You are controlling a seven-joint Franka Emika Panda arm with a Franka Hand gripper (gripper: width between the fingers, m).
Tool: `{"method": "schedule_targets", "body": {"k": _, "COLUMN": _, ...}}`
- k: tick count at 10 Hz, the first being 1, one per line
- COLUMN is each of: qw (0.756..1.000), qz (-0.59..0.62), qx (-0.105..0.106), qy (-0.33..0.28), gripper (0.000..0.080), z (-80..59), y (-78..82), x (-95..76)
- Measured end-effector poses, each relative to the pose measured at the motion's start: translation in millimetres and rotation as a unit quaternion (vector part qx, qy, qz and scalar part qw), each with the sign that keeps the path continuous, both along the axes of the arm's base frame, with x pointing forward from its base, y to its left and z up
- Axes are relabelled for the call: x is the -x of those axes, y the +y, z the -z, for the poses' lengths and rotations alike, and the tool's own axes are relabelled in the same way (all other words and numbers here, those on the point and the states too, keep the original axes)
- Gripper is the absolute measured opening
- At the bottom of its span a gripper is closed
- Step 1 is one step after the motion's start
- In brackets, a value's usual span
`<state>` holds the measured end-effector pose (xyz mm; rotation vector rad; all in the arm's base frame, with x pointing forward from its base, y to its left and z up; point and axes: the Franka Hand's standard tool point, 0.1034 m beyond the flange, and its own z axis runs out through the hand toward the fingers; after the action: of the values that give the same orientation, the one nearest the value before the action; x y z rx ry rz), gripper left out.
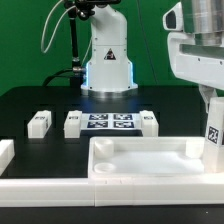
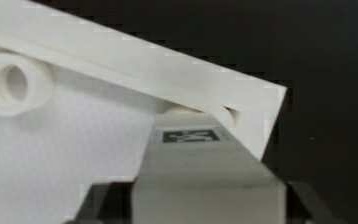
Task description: Assemble desk
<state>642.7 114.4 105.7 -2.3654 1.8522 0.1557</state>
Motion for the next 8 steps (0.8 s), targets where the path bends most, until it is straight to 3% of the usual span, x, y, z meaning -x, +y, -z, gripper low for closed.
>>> {"method": "schedule_targets", "body": {"k": 3, "qw": 0.99, "qz": 0.138, "qx": -0.015, "qy": 0.006, "gripper": 0.029, "z": 0.5, "y": -2.6, "x": -1.7}}
{"method": "schedule_targets", "body": {"k": 5, "qw": 0.967, "qz": 0.251, "qx": -0.028, "qy": -0.001, "gripper": 0.029, "z": -0.2, "y": -1.8, "x": -1.7}}
{"method": "schedule_targets", "body": {"k": 8, "qw": 0.962, "qz": 0.27, "qx": -0.025, "qy": -0.005, "gripper": 0.0291, "z": -1.2, "y": -3.4, "x": -2.4}}
